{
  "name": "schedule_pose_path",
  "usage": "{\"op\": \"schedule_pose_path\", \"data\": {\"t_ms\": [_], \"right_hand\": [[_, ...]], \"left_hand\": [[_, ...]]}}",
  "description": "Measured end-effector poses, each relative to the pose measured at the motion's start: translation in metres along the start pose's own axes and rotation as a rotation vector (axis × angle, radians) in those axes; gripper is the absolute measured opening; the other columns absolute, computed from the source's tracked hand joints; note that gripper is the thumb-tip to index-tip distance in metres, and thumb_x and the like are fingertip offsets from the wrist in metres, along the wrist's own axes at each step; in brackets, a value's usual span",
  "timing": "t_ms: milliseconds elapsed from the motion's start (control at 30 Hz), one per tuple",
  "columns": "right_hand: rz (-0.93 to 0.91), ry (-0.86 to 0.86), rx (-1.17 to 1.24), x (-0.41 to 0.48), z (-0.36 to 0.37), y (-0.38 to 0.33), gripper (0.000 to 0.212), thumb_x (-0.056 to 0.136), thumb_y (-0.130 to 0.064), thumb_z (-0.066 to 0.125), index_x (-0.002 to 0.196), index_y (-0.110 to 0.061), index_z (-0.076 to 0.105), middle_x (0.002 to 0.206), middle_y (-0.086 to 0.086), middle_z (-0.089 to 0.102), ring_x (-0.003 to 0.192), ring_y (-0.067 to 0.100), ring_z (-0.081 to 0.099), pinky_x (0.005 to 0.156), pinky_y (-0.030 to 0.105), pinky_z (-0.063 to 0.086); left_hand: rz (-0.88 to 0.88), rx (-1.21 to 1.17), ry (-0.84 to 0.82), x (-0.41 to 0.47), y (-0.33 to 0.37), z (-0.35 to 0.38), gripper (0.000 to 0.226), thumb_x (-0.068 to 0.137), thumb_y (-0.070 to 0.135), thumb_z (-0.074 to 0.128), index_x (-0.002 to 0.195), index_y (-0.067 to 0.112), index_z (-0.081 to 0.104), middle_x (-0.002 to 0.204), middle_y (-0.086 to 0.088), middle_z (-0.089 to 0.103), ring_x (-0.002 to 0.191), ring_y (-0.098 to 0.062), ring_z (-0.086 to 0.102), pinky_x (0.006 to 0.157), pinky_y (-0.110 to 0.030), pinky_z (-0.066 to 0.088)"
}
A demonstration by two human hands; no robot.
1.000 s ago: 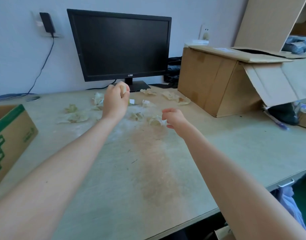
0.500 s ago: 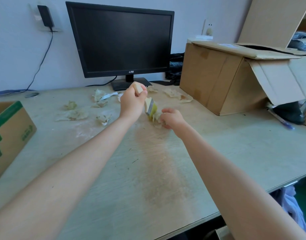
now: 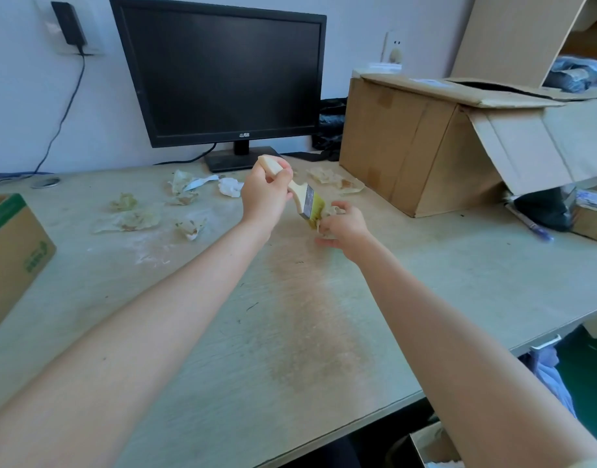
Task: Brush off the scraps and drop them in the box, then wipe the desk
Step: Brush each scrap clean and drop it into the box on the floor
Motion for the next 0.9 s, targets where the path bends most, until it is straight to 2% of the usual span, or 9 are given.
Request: {"op": "schedule_pose_path", "data": {"t_ms": [167,333,500,633,700,767,900], "right_hand": [[-0.007,0.057,0.06,-0.005,-0.03,-0.001,0.062,0.08,0.017,0.051,0.134,-0.014,0.044,0.14,0.01,0.038,0.109,0.03,0.055,0.08,0.036,0.056],[-0.018,0.147,0.076,-0.022,-0.078,0.007,0.06,0.078,0.016,0.05,0.131,-0.012,0.046,0.135,0.01,0.042,0.098,0.026,0.054,0.076,0.033,0.055],[-0.02,0.224,0.129,-0.045,-0.133,0.015,0.055,0.078,0.018,0.047,0.127,-0.008,0.047,0.118,0.012,0.047,0.09,0.024,0.055,0.076,0.034,0.054],[-0.019,0.296,0.206,-0.066,-0.178,0.02,0.053,0.079,0.018,0.046,0.126,-0.007,0.046,0.127,0.018,0.048,0.092,0.025,0.055,0.075,0.034,0.053],[-0.011,0.334,0.21,-0.077,-0.198,0.021,0.053,0.08,0.018,0.047,0.126,-0.009,0.046,0.132,0.017,0.046,0.095,0.026,0.056,0.069,0.032,0.054],[-0.001,0.356,0.221,-0.085,-0.212,0.022,0.056,0.08,0.018,0.048,0.128,-0.01,0.045,0.133,0.015,0.044,0.096,0.026,0.057,0.062,0.029,0.054],[0.006,0.413,0.27,-0.105,-0.247,0.033,0.056,0.081,0.016,0.049,0.13,-0.011,0.045,0.129,0.014,0.046,0.093,0.025,0.058,0.061,0.029,0.055]], "left_hand": [[-0.016,-0.071,-0.028,-0.009,0.004,0.023,0.021,0.09,0.01,0.052,0.075,0.025,0.052,0.084,0.003,0.057,0.093,-0.019,0.061,0.07,-0.018,0.053],[-0.052,-0.135,-0.106,-0.029,0.0,0.061,0.021,0.09,0.011,0.053,0.075,0.025,0.053,0.085,0.001,0.057,0.092,-0.02,0.062,0.069,-0.018,0.054],[-0.076,-0.173,-0.2,-0.057,0.0,0.103,0.022,0.089,0.01,0.054,0.072,0.025,0.054,0.083,0.0,0.057,0.085,-0.017,0.061,0.066,-0.018,0.053],[-0.072,-0.183,-0.288,-0.084,0.005,0.138,0.022,0.088,0.01,0.053,0.072,0.025,0.054,0.082,0.001,0.056,0.082,-0.016,0.06,0.066,-0.018,0.053],[-0.061,-0.183,-0.328,-0.099,0.008,0.156,0.023,0.088,0.011,0.053,0.071,0.026,0.053,0.081,0.002,0.055,0.083,-0.017,0.06,0.07,-0.021,0.054],[-0.051,-0.193,-0.359,-0.111,0.01,0.17,0.023,0.088,0.011,0.054,0.071,0.026,0.053,0.079,0.003,0.054,0.082,-0.017,0.06,0.074,-0.024,0.055],[-0.065,-0.201,-0.423,-0.137,0.011,0.196,0.023,0.089,0.01,0.054,0.072,0.025,0.052,0.079,0.002,0.055,0.084,-0.018,0.061,0.072,-0.022,0.055]]}}
Point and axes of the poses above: each hand's wrist, its own x-axis towards the middle knuckle, its own z-axis out of the palm, y = z × x, the point moved 2 cm from there along x, towards the middle knuckle
